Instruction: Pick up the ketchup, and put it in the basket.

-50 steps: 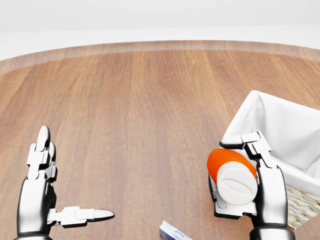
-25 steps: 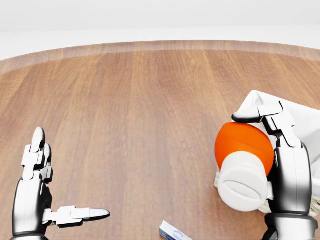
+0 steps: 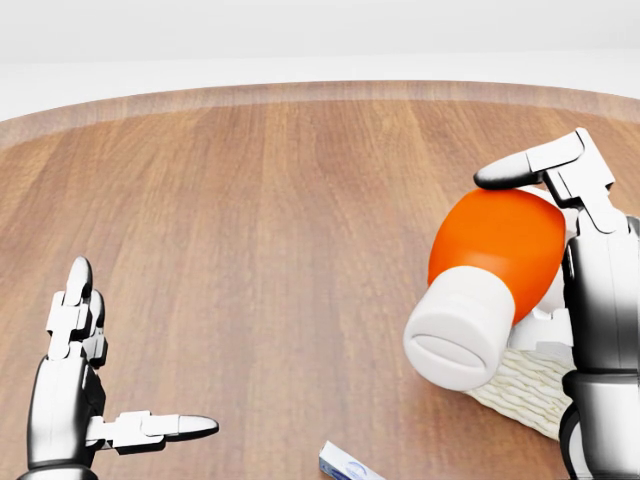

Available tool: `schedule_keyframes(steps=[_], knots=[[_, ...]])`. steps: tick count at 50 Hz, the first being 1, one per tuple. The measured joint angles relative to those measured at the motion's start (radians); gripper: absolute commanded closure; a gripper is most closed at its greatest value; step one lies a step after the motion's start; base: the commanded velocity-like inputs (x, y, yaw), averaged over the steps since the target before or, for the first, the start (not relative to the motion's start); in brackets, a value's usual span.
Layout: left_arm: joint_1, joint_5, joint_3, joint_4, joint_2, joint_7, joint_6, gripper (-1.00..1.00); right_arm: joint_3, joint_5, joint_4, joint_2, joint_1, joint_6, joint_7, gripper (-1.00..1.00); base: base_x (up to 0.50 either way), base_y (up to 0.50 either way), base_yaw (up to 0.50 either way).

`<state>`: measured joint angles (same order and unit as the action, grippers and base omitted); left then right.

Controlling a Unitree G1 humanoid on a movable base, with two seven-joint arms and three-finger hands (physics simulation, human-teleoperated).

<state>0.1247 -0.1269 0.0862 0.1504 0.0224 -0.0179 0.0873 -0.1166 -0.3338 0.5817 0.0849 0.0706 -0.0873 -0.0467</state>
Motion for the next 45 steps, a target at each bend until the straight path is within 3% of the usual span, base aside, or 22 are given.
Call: schedule_keyframes(steps=[30, 45], knots=[[-0.031, 0.005, 0.005, -0.075, 0.008, -0.009, 0.000, -1.00, -0.102, -0.258, -0.138, 0.182, 0.212, 0.000, -0.168, 1.00, 0.00, 0.00, 0.00], [-0.039, 0.006, 0.005, -0.103, 0.010, -0.014, 0.000, -1.00, -0.168, -0.347, -0.314, 0.284, 0.259, 0.000, -0.173, 1.00, 0.00, 0.00, 0.00]])
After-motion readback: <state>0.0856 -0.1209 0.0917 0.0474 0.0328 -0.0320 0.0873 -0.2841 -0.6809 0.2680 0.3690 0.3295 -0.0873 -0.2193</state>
